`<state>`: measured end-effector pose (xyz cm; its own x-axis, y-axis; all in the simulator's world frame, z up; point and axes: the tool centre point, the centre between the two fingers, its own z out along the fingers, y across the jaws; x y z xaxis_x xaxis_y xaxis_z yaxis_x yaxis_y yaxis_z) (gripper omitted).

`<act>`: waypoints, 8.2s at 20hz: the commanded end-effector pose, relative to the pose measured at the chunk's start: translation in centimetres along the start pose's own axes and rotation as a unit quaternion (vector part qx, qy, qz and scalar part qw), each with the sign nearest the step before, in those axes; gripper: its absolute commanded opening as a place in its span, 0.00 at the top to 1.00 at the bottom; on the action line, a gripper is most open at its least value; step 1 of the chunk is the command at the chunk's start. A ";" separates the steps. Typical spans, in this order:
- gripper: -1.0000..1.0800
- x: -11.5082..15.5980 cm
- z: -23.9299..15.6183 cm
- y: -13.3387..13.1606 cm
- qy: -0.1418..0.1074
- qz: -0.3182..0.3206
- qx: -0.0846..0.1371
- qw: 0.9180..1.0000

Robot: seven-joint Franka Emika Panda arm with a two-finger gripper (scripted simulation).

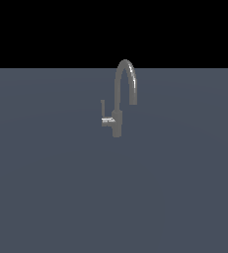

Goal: Turn on the faucet by rotating a designated handle.

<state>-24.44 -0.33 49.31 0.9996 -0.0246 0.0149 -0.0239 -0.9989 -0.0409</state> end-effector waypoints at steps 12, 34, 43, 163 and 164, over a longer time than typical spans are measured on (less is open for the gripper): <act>1.00 0.6 -0.8 0.1 0.008 -0.008 0.018 1.000; 1.00 1.0 -9.6 -5.8 0.172 0.134 -0.008 0.976; 1.00 2.3 -12.7 -11.9 0.269 0.220 -0.033 0.937; 1.00 22.5 43.6 -1.8 0.357 0.599 -0.204 0.688; 1.00 22.6 44.1 -1.6 0.356 0.599 -0.205 0.687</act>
<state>-0.04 4.07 8.17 -0.0100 -0.7217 0.6921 -0.9608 -0.1849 -0.2067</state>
